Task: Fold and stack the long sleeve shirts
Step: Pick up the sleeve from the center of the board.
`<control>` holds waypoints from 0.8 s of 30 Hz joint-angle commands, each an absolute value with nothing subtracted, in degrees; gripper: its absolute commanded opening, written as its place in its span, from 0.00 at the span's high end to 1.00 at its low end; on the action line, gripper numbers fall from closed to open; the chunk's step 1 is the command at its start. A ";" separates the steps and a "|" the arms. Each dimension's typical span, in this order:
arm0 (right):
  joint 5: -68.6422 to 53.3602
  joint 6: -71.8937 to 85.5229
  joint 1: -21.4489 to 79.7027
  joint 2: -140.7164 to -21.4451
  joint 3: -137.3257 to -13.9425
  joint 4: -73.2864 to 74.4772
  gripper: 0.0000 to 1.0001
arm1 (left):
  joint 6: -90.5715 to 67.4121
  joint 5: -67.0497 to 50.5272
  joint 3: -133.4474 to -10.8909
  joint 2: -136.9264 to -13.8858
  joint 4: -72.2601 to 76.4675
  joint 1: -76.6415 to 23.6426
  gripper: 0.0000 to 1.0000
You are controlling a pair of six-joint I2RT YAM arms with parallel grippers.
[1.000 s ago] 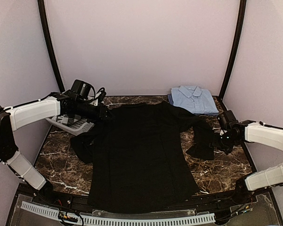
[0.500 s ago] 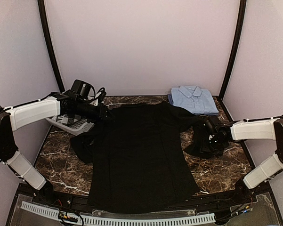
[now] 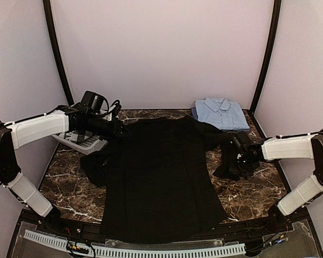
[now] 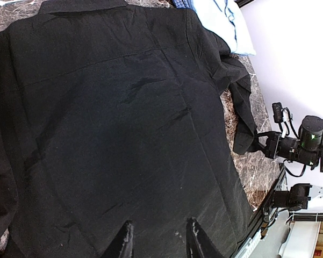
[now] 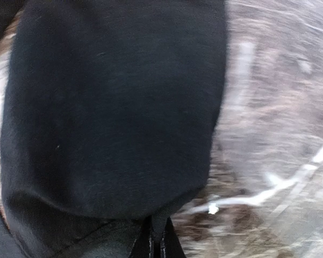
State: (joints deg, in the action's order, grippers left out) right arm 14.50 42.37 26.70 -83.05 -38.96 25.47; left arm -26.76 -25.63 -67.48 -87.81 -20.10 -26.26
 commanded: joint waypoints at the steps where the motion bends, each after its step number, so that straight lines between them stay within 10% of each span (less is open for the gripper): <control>1: 19.87 39.92 21.50 -80.57 -40.12 32.94 1.00 | -26.28 -25.86 -67.94 -85.27 -20.83 -26.54 0.68; 16: 49.30 31.56 15.25 -84.32 -71.36 45.11 1.00 | -26.02 -25.82 -69.68 -85.56 -21.83 -26.54 0.68; 24: 48.62 12.77 23.10 -77.40 -71.85 25.12 1.00 | -26.14 -26.42 -70.66 -86.41 -21.81 -26.54 0.68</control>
State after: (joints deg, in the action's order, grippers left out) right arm 48.47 25.10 18.22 -82.08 -72.69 38.22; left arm -26.74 -25.71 -68.66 -87.81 -20.73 -26.26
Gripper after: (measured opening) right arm 0.011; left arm 0.320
